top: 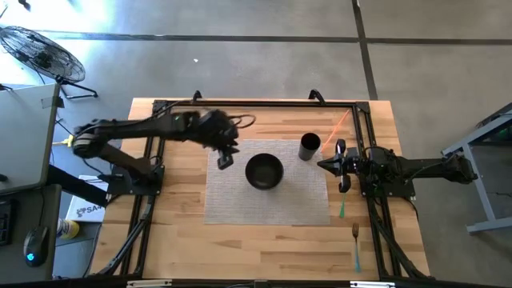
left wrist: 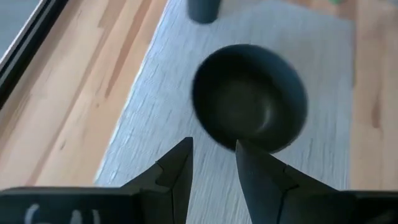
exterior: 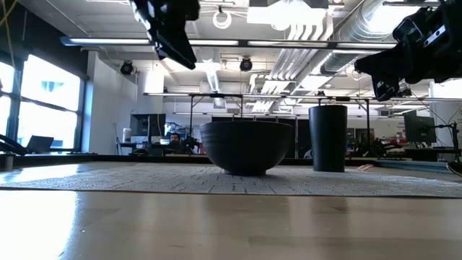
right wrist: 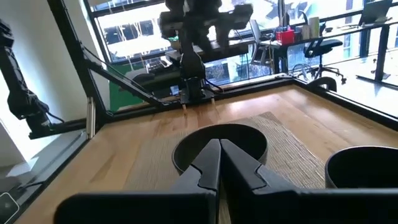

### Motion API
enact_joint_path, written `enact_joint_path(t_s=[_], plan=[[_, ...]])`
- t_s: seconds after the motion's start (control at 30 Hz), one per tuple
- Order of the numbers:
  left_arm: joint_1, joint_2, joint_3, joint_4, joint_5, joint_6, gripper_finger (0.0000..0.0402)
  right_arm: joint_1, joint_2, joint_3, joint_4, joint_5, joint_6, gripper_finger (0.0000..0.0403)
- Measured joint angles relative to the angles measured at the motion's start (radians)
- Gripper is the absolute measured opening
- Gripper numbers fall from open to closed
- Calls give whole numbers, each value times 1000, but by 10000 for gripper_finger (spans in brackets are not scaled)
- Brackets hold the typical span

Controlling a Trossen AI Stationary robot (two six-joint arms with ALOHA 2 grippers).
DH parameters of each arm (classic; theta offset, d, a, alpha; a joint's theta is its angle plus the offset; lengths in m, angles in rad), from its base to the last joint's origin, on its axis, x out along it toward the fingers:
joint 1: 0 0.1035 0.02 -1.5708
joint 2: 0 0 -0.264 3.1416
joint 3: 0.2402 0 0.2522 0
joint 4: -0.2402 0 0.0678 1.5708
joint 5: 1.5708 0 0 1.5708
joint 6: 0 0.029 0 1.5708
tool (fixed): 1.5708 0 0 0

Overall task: Pick & Place Utensil
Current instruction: Put the orange straw into the black cup to the top right of the black bowl

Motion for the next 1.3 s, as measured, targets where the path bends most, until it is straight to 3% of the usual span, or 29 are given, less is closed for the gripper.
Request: enact_joint_path(t_s=[0.2,0.37,0.63,0.77,1.0,1.13,1.3], plan=[[-85,-133,-290,414,-2,2,120,0,0,0,23,15,-20,1],[-110,-144,-407,638,-2,31,120,-1,0,0,35,68,-98,5],[-107,-114,-421,661,-3,12,120,-1,0,0,194,180,-163,1],[-107,-114,-421,661,2,-25,120,-4,0,5,274,373,-163,1],[-107,-114,-421,660,2,-25,120,-4,83,146,20,689,-100,1],[-107,-114,-421,659,3,-25,120,-4,178,224,-29,869,-51,1],[-107,-114,-421,659,6,-26,120,-34,281,326,-135,947,81,0]])
